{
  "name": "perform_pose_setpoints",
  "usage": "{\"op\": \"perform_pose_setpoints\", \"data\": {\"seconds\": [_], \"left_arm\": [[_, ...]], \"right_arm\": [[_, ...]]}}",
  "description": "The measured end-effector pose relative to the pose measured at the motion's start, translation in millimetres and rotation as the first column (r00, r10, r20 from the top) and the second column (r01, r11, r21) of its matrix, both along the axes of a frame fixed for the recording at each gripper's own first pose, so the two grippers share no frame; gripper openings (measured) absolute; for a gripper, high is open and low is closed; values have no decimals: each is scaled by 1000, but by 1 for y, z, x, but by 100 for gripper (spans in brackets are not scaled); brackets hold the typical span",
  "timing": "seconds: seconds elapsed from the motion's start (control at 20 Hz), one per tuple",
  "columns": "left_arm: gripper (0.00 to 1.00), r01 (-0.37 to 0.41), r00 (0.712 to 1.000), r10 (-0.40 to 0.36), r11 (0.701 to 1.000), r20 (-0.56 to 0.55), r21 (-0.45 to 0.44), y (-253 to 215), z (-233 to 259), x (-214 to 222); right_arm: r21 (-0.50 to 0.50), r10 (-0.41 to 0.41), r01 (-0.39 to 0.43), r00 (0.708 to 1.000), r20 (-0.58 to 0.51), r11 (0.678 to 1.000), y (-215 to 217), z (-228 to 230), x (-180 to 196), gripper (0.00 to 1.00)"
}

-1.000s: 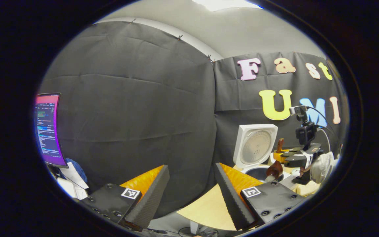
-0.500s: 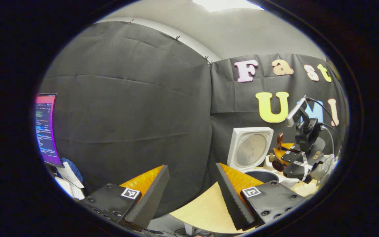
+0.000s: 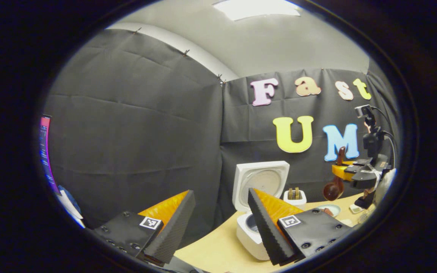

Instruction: Close the left gripper, press the button to open the rice cooker; take a wooden spoon from the chopstick holder with the right hand, scoop a spoonful of rice and pour it into the rice cooker, then put the wooden spoon back into the chopstick holder.

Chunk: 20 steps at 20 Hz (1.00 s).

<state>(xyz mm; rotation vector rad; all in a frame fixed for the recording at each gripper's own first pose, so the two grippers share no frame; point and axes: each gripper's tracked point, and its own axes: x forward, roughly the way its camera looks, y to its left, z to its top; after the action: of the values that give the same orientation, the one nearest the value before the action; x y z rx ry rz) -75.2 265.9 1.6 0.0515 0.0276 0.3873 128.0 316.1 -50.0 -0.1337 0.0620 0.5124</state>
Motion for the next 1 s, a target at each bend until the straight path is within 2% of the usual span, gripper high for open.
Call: {"op": "perform_pose_setpoints", "data": {"seconds": [0.15, 0.3, 0.55, 0.75, 0.8, 1.0], "left_arm": [[94, 46, 999, -46, 999, 3, -12, -29, -1, 17], [99, 86, 996, -86, 996, 4, -12, -57, 0, 34], [97, 142, 990, -142, 990, 22, -3, -99, 11, 57], [97, 169, 985, -169, 986, 28, 5, -131, 16, 72], [97, 174, 984, -174, 985, 27, 1, -140, 15, 74], [94, 182, 983, -182, 983, 3, 7, -163, 10, 81]], "right_arm": [[8, -80, 81, 997, -11, 997, -56, -1, 8, 7], [26, -152, 153, 988, -40, 988, -109, -7, 16, 7], [75, -266, 274, 959, -103, 959, -196, -23, 27, 7], [76, -363, 379, 917, -167, 922, -268, -56, 35, 7], [70, -386, 404, 904, -183, 912, -281, -65, 50, 7], [38, -453, 480, 849, -271, 877, -333, -117, 55, 7]]}}
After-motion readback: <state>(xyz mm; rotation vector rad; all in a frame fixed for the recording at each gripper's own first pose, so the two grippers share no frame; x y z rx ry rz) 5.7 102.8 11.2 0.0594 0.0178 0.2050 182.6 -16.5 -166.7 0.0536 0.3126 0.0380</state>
